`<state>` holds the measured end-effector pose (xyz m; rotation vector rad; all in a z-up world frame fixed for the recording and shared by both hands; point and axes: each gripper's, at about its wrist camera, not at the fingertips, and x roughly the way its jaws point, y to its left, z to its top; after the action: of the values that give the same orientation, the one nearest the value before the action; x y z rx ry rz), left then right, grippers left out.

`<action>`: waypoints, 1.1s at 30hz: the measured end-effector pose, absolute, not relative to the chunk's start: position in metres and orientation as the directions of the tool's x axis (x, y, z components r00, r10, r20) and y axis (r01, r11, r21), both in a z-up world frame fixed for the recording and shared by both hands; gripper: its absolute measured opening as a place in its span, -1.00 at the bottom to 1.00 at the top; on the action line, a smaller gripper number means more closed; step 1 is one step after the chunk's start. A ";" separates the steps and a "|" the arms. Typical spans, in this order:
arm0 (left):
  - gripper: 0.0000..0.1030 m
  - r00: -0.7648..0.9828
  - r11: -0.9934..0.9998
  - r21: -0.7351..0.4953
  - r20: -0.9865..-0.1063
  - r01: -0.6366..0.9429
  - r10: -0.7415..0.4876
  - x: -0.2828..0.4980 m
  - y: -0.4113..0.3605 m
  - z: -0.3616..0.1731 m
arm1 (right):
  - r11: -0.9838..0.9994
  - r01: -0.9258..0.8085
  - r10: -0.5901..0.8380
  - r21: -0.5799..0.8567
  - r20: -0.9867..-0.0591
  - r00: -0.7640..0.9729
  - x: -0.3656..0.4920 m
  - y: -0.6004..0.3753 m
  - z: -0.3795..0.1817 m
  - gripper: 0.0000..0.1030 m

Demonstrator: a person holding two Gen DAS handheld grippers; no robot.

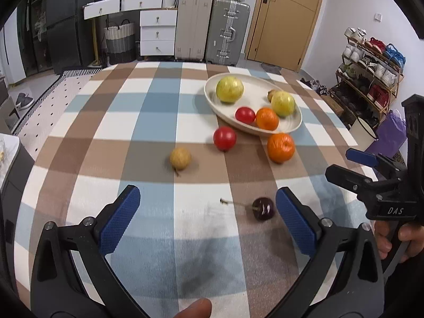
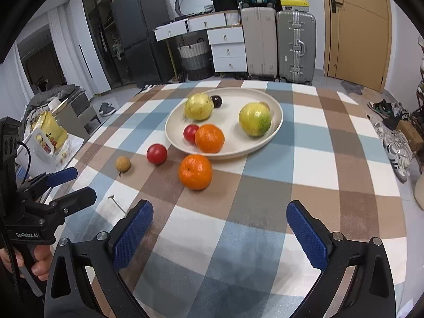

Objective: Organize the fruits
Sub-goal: 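Move both grippers back toward the dark cherry and brown fruit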

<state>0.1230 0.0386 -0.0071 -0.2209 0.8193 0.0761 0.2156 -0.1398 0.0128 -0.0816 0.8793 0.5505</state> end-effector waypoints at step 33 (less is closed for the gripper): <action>0.98 0.602 0.950 -0.187 -0.798 -0.250 0.001 0.108 0.062 -0.050 | 0.747 -0.649 0.454 0.143 -0.823 0.341 0.191 -0.068 -0.030 0.66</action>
<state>0.1080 0.0618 -0.0500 -0.2940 0.9164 0.1481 0.1914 -0.0677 -0.0299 -0.2245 0.9879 0.7249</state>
